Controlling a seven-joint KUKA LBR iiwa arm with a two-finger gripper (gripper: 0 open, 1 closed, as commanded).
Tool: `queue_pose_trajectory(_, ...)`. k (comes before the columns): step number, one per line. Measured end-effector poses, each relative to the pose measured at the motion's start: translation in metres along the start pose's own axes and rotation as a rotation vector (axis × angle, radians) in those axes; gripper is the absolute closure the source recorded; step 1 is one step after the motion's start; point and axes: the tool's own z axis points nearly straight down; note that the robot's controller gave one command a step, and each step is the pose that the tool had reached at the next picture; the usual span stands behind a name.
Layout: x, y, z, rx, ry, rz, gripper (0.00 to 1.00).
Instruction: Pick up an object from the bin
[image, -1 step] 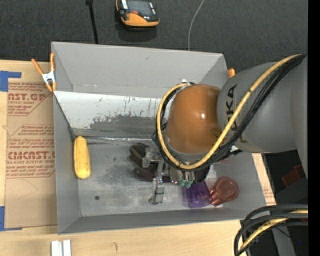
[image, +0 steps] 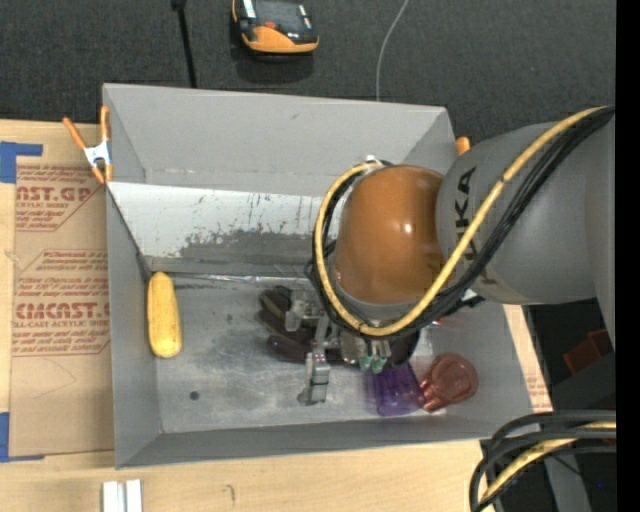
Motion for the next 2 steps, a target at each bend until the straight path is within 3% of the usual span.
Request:
queue_pose_trajectory(1, -0.039, -0.052, 0.074, 0.001, -0.006, 0.004, 0.0)
queue_pose_trajectory(2, -0.064, -0.063, 0.109, 0.002, -0.001, -0.003, 0.0)
